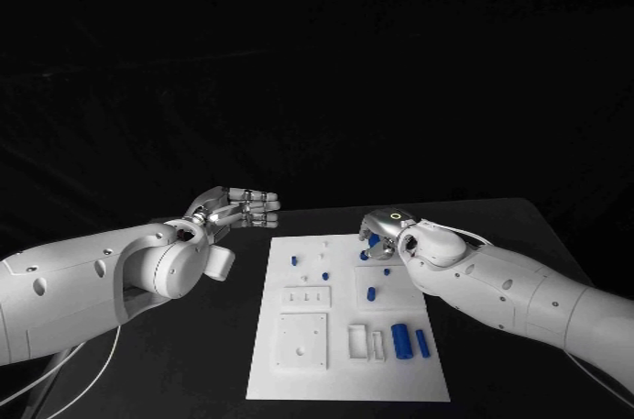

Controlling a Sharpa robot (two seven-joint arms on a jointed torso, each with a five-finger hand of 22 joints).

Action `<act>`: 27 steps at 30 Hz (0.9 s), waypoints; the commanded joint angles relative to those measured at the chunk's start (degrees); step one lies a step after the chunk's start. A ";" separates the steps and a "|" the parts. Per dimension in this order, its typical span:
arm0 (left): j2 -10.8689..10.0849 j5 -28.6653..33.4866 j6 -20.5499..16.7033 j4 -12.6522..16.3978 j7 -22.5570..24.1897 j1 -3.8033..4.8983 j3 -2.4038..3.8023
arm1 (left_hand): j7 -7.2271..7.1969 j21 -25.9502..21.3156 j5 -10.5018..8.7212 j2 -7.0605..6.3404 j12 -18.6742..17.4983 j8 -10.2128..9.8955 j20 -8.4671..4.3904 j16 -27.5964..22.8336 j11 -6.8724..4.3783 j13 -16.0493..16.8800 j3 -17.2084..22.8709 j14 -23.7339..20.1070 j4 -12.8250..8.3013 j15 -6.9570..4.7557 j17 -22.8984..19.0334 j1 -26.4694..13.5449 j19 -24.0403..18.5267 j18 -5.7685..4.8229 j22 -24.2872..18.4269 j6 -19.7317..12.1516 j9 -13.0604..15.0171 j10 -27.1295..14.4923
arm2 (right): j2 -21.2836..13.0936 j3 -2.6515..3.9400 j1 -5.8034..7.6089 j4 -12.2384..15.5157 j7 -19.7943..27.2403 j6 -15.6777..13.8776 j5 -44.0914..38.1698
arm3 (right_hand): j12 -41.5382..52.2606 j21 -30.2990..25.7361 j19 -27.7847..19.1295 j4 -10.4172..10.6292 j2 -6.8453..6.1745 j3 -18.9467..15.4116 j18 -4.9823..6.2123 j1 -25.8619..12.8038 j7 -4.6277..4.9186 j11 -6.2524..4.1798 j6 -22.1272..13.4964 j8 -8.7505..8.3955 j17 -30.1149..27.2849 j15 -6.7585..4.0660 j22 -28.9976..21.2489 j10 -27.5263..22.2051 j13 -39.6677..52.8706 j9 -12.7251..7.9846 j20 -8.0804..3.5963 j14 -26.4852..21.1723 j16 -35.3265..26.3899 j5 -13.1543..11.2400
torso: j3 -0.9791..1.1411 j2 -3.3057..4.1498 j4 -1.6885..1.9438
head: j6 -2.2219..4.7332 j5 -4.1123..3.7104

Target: Assemble the parts on the task board

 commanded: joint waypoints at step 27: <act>0.57 -0.36 1.61 -0.61 0.42 0.21 0.08 | 0.07 0.67 0.19 0.29 0.22 0.05 0.17 0.06 0.15 0.04 -0.23 -0.04 -0.64 0.36 -0.01 -0.46 -0.38 -0.05 -0.34 -0.31 0.04 -0.41 | 1.14 -0.54 -0.35 -1.27 -1.36 1.61 -3.74 | 0.22 -2.20 1.31 -0.12 -0.77 7.80 -1.00 -0.92 0.00 -0.42 1.50 0.19 0.17 -0.29 9.62 3.19 0.06 0.03 -0.24 -0.64 2.00 -3.16 | 0.83 2.77 0.70 | 0.97 -0.90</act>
